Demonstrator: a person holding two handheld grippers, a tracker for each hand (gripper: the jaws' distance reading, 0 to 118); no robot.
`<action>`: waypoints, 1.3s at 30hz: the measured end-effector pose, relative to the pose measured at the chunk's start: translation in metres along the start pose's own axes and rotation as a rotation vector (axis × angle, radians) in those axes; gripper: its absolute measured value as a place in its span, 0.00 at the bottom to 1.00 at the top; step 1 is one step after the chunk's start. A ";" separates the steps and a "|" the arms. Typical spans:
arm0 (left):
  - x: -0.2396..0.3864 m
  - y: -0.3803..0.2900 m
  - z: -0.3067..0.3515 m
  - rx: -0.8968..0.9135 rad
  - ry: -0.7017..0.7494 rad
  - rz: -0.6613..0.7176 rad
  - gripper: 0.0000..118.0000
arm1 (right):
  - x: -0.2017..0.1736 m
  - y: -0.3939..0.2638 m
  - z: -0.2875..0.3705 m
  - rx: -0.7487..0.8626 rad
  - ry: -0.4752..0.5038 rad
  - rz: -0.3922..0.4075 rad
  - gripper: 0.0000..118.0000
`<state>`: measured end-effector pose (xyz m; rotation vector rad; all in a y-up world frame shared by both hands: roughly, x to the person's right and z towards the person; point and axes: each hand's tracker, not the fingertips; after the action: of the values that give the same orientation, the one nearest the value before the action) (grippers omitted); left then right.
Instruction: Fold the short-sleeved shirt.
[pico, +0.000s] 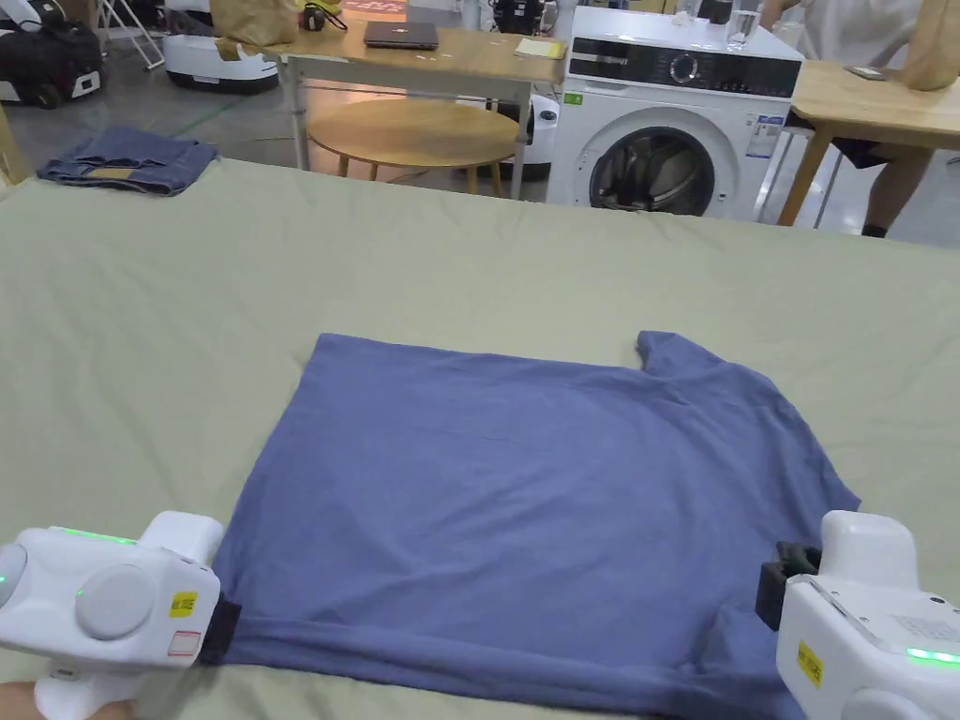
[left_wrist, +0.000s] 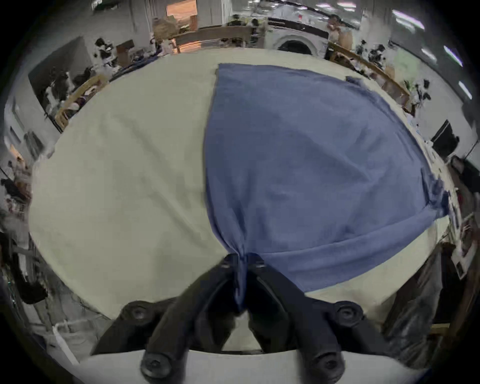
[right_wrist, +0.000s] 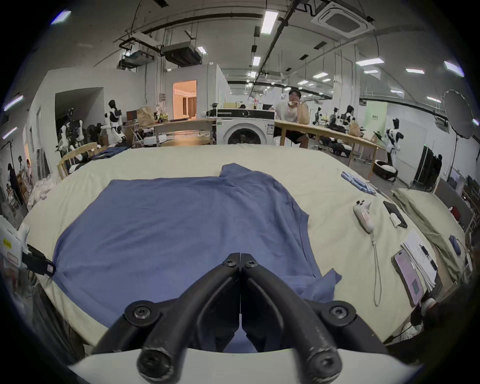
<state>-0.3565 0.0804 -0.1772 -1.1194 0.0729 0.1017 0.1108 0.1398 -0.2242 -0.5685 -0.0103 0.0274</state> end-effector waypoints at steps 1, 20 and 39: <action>0.000 -0.001 -0.001 0.004 0.029 -0.021 0.01 | 0.005 0.002 0.000 -0.033 -0.016 0.004 0.00; -0.013 -0.012 0.015 0.050 -0.047 0.073 0.01 | 0.084 -0.059 -0.037 -0.489 -0.028 -0.029 0.18; -0.028 0.041 0.067 0.286 -0.112 0.118 0.01 | 0.080 0.034 -0.012 -0.190 0.072 -0.019 0.01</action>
<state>-0.3884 0.1568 -0.1814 -0.8221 0.0519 0.2517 0.1905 0.1641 -0.2520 -0.7591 0.0523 -0.0130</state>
